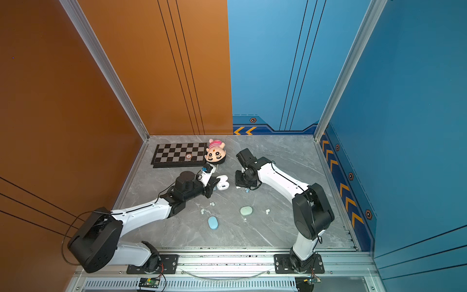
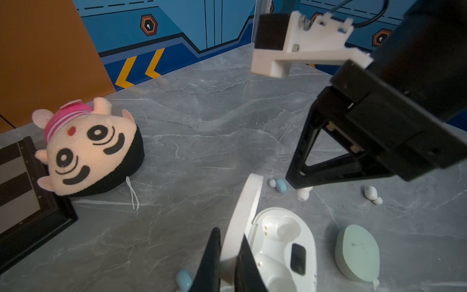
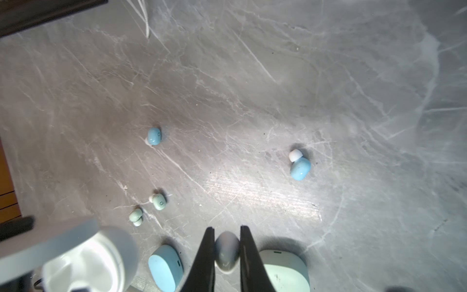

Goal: Insert the wireless bluetooth earbuds into the charging case
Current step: 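Carry the white earbud with the right gripper to the open case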

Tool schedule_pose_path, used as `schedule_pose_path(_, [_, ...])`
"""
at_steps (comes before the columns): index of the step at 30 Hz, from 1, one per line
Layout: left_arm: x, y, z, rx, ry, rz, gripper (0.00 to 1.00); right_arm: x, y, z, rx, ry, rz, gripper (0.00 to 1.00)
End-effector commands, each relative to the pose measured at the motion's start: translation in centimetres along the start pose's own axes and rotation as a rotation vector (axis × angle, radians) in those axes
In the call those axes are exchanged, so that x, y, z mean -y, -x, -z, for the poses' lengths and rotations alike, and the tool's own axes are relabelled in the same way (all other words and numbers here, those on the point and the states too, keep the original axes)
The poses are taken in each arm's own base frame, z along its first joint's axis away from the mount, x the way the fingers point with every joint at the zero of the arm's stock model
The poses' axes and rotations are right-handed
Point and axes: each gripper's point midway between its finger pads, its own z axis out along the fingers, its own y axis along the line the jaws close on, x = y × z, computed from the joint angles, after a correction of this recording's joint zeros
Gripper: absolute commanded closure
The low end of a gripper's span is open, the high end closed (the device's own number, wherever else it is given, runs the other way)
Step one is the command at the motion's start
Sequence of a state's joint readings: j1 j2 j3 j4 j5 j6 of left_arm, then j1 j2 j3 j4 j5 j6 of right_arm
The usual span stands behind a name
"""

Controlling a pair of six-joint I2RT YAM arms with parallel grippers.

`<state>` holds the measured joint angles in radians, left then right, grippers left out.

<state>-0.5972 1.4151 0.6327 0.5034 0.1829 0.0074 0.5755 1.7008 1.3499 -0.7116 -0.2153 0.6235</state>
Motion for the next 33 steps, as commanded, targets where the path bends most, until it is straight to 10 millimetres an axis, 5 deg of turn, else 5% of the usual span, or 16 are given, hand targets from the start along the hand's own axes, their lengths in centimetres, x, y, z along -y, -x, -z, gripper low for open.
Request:
schedule_pose_path(1, [0.1, 2.2, -0.7, 0.063, 0.016, -0.035, 1.0, -1.0, -0.1, 2.4, 0.008, 0.039, 0.03, 0.87])
schedule_pose_path(16, [1.4, 3.7, -1.2, 0.088, -0.009, -0.048, 1.0, -6.6, 0.4, 5.8, 0.054, 0.172, 0.125, 0.86])
schedule_pose_path(33, [2.3, 5.5, -0.4, 0.133, -0.045, -0.053, 1.0, -6.8, 0.4, 4.1, 0.044, 0.13, 0.16, 0.85])
